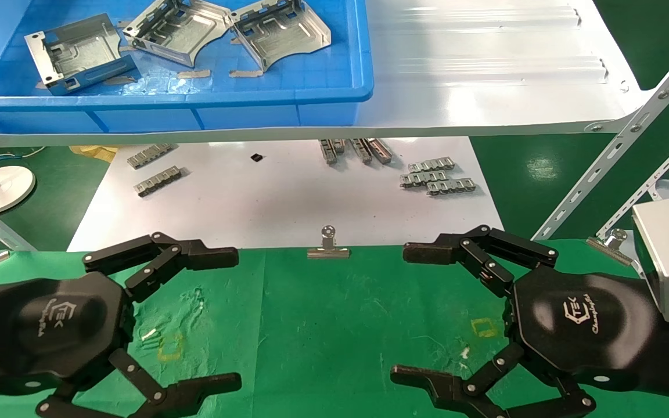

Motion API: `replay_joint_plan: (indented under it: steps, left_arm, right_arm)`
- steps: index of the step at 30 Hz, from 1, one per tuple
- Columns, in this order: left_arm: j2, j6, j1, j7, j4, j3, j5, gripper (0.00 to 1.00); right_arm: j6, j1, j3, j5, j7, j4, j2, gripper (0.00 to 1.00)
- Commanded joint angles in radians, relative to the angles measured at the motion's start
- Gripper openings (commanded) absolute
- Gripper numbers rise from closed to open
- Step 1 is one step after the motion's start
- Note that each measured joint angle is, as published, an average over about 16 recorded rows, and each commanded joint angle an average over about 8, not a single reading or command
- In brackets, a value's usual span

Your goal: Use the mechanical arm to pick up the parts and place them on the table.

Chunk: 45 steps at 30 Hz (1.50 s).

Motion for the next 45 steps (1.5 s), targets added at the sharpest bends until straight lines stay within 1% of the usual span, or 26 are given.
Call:
replay_joint_plan:
  steps: [1,45]
  left_arm:
    - [0.000,0.000,0.000,0.000,0.000,0.000,0.000,1.00]
    - [0.000,0.000,0.000,0.000,0.000,0.000,0.000,1.00]
  right_arm:
    - [0.000,0.000,0.000,0.000,0.000,0.000,0.000,0.00]
    - [0.000,0.000,0.000,0.000,0.000,0.000,0.000,0.00]
